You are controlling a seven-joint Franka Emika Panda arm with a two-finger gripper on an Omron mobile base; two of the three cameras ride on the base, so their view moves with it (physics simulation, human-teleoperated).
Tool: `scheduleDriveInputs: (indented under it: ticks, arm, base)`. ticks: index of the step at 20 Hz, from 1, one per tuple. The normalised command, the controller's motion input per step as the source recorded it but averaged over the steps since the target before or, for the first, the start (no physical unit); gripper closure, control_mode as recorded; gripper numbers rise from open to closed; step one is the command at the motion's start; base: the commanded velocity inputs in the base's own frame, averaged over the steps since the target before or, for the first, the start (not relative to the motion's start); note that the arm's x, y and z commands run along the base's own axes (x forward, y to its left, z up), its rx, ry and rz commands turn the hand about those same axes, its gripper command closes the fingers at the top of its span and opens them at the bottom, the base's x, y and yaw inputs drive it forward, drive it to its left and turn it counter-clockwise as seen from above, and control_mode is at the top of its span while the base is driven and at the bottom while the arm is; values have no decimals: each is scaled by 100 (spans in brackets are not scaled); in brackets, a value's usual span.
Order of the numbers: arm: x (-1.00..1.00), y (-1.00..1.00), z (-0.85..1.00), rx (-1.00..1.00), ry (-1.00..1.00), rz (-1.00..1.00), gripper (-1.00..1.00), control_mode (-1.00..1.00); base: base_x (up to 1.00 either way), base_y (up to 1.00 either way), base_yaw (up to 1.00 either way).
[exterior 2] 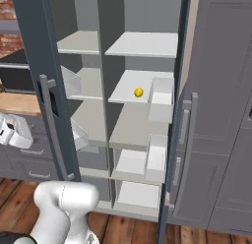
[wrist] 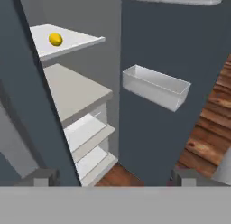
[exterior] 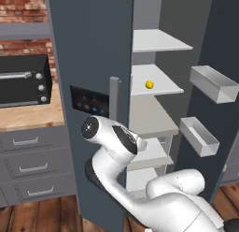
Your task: Retrieve a lemon from the fridge and place it on the cutting board with the fish.
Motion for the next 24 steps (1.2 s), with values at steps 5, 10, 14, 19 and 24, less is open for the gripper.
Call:
scheduleDriveInputs:
  ticks: [5, 10, 14, 19, 24]
  arm:
    - [-64, -100, 12, 62, -20, -9, -100, -100]
    - [-68, -100, 41, 65, -28, 0, -100, -100]
    - [-28, -90, 33, 61, -16, 0, -100, -100]
    - [52, -55, -9, 40, 4, 1, -100, -100]
    - [26, 0, -30, 13, 0, 8, -100, -100]
  base:
    - [0, 0, 0]
    - [0, 0, 0]
    - [0, 0, 0]
    - [0, 0, 0]
    - [0, 0, 0]
